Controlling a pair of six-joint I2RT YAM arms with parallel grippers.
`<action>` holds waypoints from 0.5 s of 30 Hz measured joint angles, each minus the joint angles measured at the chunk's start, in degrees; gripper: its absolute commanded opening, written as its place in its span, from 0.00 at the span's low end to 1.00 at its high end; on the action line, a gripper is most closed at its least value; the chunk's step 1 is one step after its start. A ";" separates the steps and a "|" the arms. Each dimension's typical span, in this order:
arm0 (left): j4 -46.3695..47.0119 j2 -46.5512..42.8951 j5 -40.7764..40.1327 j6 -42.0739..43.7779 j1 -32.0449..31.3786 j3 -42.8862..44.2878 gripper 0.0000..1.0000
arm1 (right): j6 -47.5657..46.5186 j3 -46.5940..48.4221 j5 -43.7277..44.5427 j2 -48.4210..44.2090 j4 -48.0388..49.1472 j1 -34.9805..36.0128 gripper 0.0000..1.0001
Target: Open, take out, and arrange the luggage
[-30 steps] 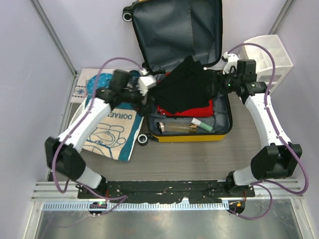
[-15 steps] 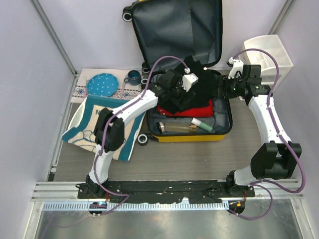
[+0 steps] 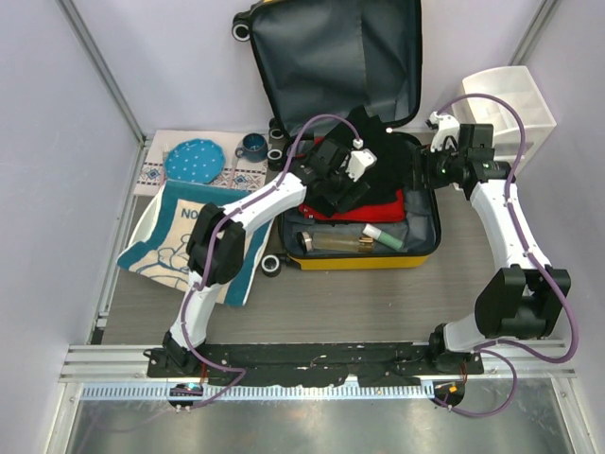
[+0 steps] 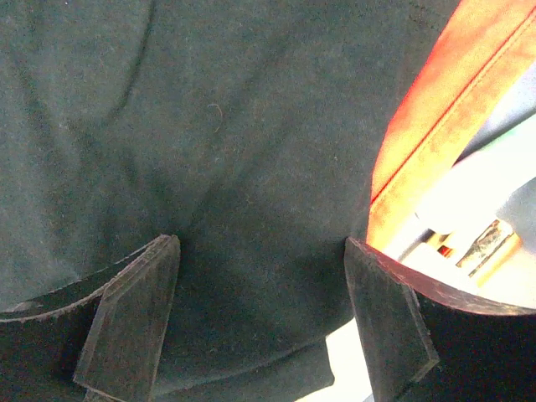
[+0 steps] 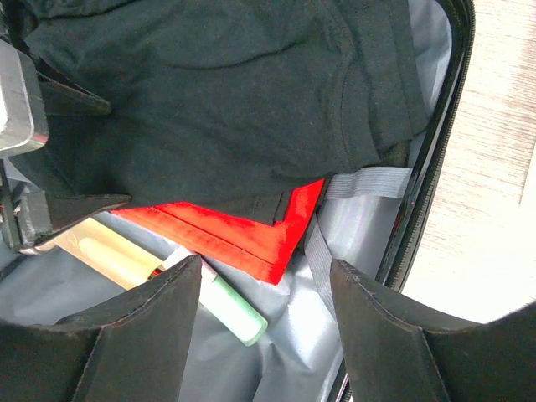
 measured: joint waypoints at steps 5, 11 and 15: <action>-2.97 -0.15 2.21 2.40 0.96 0.42 0.78 | -1.25 0.00 -0.48 1.51 0.02 -0.20 0.69; -3.48 -4.17 2.84 7.45 1.31 -4.55 0.82 | -1.77 0.02 -1.11 2.25 0.04 -0.44 0.69; -5.88 -6.51 3.10 10.19 1.36 -6.19 0.86 | -1.75 0.02 -1.53 2.27 0.09 -0.48 0.69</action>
